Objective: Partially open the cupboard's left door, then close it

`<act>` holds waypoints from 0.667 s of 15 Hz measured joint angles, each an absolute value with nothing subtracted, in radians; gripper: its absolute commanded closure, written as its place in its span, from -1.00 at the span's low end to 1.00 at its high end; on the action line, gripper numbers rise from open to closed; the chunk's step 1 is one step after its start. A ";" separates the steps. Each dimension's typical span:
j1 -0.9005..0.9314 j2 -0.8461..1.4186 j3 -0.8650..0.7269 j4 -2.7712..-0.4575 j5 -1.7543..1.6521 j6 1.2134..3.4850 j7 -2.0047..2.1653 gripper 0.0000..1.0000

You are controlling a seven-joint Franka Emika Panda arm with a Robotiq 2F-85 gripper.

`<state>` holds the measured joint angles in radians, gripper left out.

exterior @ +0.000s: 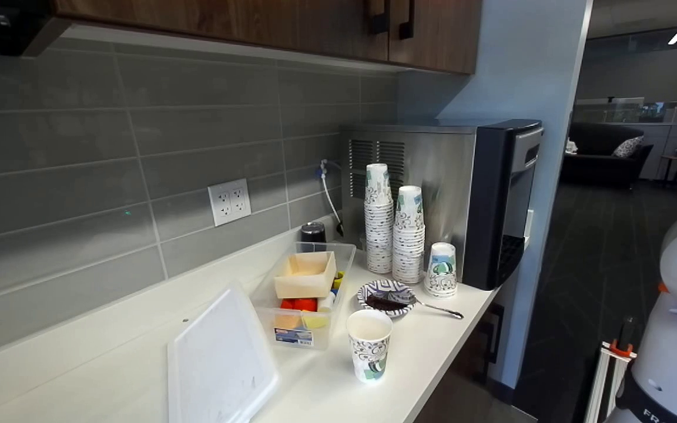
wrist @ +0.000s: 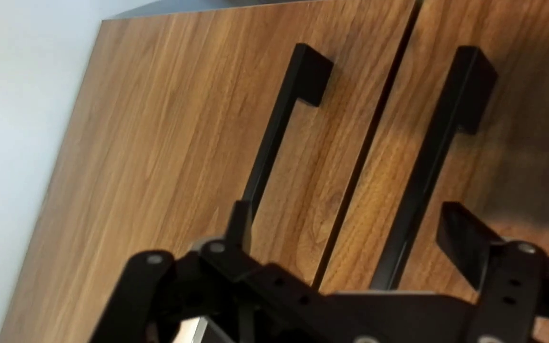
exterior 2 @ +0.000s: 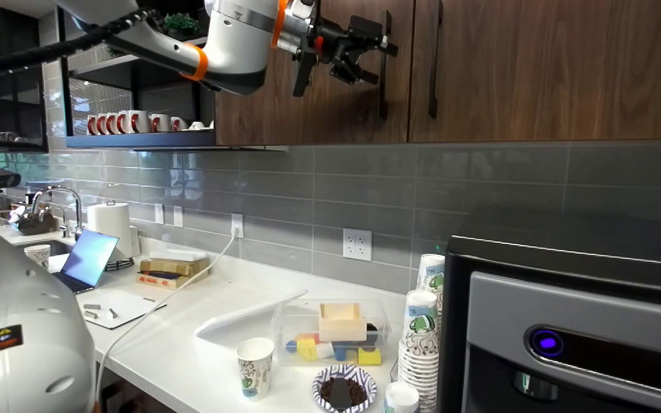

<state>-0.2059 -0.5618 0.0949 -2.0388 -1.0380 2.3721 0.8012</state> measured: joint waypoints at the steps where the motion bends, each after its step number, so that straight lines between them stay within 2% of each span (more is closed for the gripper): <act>1: -0.203 -0.545 0.091 -2.026 -1.038 2.374 0.801 -1.00; 10: -0.196 -0.486 0.077 -1.980 -1.038 2.374 0.804 -1.00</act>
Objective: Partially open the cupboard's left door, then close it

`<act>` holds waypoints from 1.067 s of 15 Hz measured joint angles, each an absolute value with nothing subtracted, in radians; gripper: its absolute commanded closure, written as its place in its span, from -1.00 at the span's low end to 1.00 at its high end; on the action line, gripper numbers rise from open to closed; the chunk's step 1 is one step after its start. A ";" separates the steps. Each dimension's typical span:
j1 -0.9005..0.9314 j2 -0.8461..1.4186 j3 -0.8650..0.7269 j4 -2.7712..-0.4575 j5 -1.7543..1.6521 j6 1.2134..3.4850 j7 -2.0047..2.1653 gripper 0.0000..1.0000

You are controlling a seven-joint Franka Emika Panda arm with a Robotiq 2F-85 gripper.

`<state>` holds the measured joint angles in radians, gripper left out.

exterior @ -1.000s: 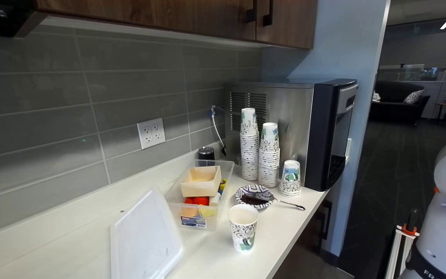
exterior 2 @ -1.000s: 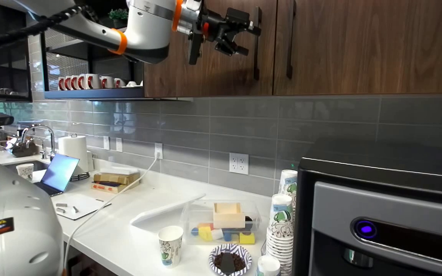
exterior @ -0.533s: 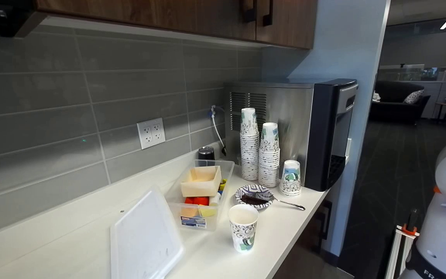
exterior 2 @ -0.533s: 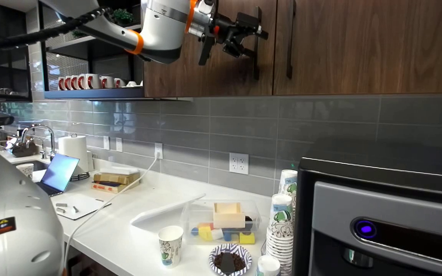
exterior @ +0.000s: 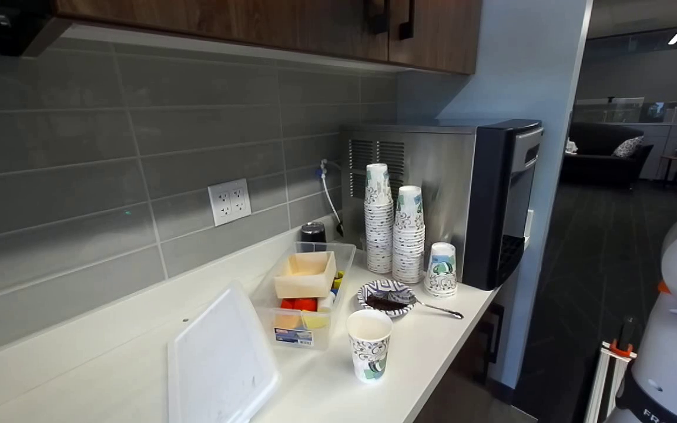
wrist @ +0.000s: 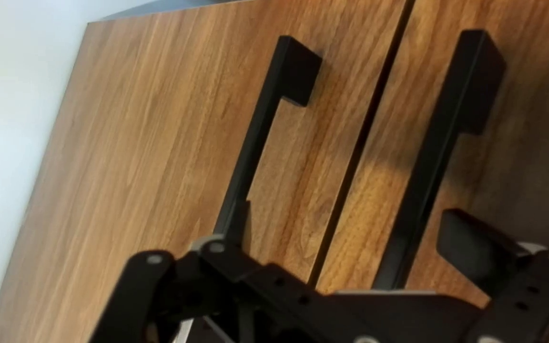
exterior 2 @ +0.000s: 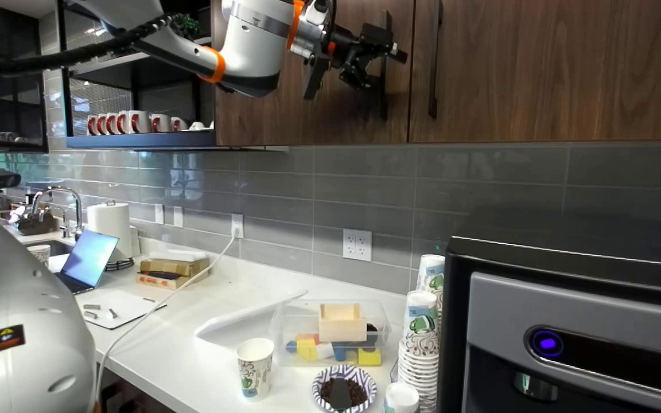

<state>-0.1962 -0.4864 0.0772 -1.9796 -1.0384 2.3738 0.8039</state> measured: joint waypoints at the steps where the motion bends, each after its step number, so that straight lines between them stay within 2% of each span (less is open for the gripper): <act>1: -0.198 -0.486 0.076 -1.977 -1.039 2.373 0.810 -1.00; 9: -0.207 -0.489 0.063 -1.968 -1.051 2.355 0.906 -1.00; 16: -0.194 -0.535 0.113 -1.972 -1.052 2.143 0.977 -1.00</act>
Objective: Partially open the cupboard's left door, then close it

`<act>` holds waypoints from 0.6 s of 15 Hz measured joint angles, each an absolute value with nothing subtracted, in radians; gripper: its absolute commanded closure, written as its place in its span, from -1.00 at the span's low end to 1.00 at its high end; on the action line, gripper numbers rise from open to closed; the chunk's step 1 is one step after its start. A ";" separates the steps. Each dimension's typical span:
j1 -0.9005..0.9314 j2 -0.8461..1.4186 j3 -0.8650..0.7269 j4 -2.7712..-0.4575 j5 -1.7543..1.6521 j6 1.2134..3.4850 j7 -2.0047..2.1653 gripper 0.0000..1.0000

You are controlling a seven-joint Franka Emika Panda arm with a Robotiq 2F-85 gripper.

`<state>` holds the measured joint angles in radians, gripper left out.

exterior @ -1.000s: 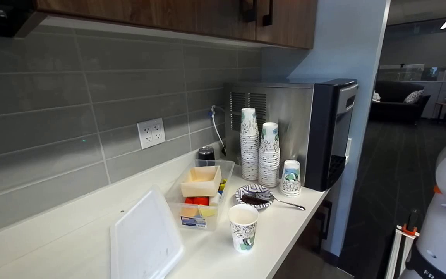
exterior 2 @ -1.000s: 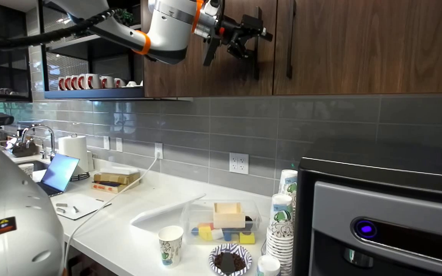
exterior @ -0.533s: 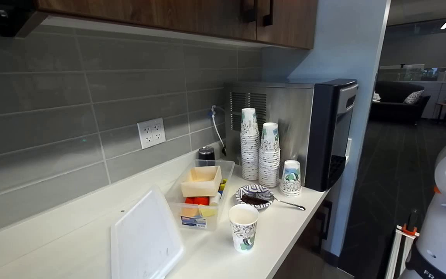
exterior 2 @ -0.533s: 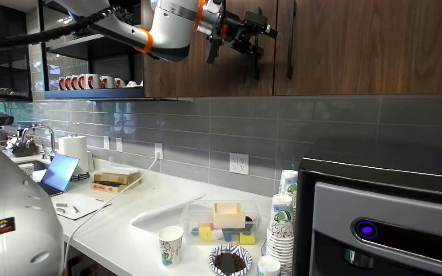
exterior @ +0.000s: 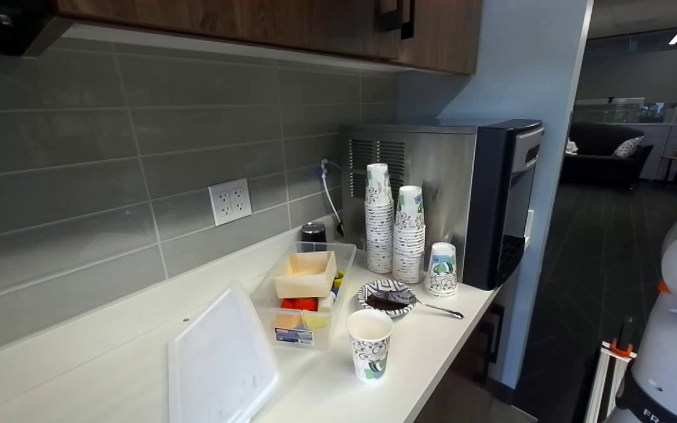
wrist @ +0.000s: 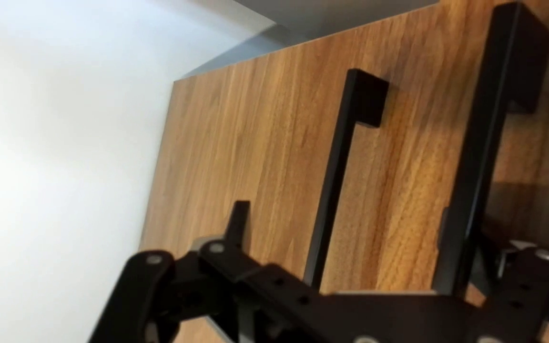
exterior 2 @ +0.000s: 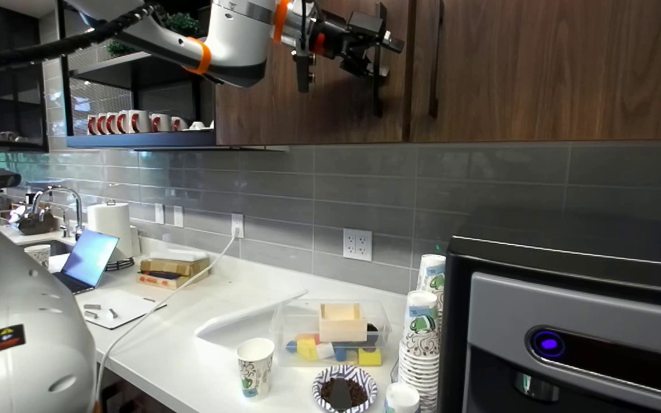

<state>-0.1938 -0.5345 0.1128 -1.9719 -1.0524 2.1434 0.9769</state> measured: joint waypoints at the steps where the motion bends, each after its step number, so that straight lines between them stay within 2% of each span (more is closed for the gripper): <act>1: -0.188 -0.545 0.119 -1.975 -1.052 2.108 0.982 -1.00; 9: -0.125 -0.683 0.151 -2.045 -1.052 1.862 1.025 -1.00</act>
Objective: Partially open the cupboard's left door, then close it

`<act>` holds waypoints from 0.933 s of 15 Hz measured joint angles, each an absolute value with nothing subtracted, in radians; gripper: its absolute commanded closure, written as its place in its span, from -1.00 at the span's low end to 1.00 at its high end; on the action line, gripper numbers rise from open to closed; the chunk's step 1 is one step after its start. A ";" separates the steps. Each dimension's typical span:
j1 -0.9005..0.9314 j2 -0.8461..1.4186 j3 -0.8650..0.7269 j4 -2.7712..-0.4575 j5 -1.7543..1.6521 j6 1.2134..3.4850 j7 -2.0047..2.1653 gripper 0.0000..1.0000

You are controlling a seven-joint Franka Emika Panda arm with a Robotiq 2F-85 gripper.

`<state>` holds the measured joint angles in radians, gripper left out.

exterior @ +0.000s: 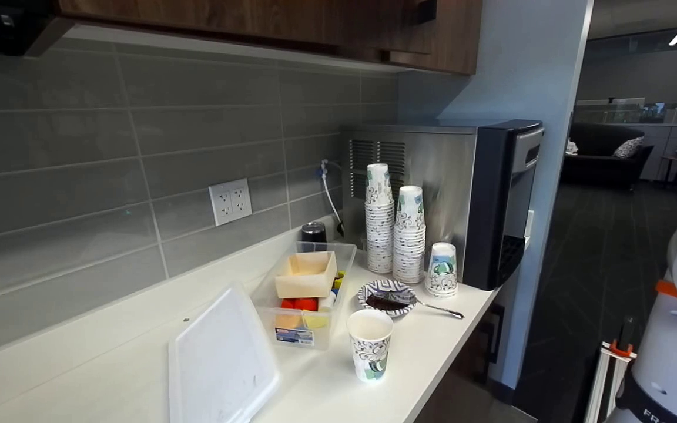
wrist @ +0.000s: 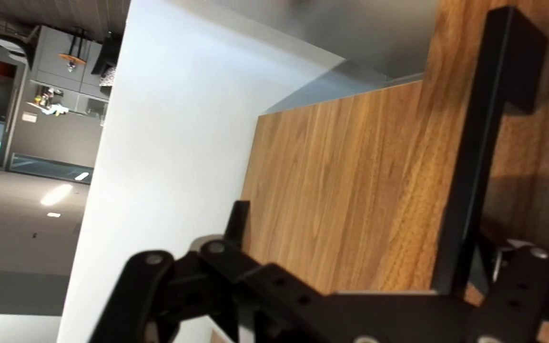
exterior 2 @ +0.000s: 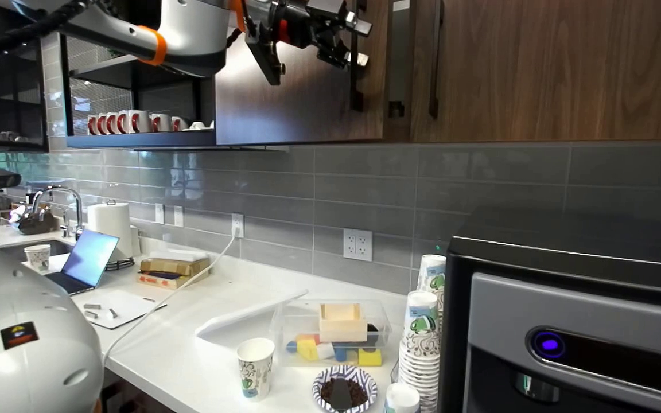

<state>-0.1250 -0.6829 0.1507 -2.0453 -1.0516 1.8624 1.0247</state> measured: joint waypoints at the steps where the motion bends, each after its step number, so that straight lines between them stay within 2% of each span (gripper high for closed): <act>1: -0.117 -0.708 0.157 -2.061 -1.052 1.832 1.032 -1.00; 14: 0.003 -0.974 0.298 -2.241 -1.052 1.452 1.054 -1.00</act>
<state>0.0027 -0.9735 0.2978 -2.2406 -1.0516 1.4521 1.0544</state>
